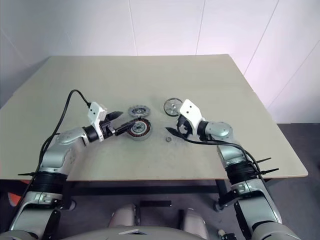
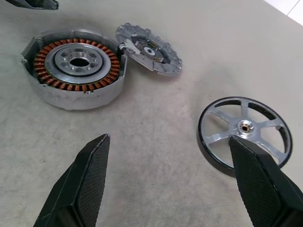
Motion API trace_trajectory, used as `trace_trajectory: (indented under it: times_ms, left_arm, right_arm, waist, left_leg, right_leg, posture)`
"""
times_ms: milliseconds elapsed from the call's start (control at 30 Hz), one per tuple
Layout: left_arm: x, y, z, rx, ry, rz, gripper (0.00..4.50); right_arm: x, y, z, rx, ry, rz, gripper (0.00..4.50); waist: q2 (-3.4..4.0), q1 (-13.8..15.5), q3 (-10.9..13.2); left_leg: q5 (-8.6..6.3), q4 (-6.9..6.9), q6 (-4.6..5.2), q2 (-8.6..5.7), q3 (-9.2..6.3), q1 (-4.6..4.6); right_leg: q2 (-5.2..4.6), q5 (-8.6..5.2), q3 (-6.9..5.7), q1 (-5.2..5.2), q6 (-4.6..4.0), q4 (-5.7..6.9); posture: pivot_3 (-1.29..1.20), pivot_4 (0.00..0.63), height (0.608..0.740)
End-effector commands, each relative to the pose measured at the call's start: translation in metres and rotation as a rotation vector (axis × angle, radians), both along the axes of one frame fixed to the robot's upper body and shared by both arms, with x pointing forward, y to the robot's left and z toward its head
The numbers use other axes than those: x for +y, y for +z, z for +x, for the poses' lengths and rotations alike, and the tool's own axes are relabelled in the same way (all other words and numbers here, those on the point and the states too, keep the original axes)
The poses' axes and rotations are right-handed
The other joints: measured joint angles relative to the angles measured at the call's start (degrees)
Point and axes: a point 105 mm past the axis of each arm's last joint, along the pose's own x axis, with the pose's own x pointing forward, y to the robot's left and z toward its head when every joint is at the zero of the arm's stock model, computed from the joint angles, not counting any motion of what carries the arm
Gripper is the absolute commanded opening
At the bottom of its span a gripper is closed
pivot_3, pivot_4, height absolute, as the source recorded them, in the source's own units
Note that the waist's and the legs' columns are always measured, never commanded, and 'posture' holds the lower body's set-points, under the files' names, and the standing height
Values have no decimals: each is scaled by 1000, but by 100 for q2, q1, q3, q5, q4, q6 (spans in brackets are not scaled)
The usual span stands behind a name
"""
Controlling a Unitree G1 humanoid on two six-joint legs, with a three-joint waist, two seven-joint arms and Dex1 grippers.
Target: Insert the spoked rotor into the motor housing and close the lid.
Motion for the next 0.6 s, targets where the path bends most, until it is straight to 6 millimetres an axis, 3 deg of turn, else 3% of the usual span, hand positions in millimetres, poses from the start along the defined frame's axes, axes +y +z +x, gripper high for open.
trace_trajectory:
  times_ms: [33, 200, 600]
  left_arm:
    - [4, 20, -2, -65, 2, -2, 4485]
    - [3, 17, -3, -62, 0, 7, 4485]
    - [-4, 12, 1, -51, -20, 15, 4485]
  right_arm:
    - [-2, 23, 6, -36, 11, 37, 4500]
    - [-3, 26, 8, -11, 14, 34, 4500]
    - [8, 19, -27, 103, 172, 17, 4500]
  waist:
    - [0, -1, 0]
    - [0, -1, 0]
    - [0, 8, 0]
  left_leg:
    - [0, 0, 0, 0, 0, 0]
    - [0, 1, 0, 0, 1, 2]
    - [0, 1, 0, 0, 0, 4]
  right_leg:
    - [0, 0, 0, 0, 0, 0]
    - [0, 0, 0, 3, 0, 0]
    - [0, 0, 0, 6, 0, 0]
  posture:
    - [0, 0, 740]
    - [0, 0, 740]
    - [0, 0, 740]
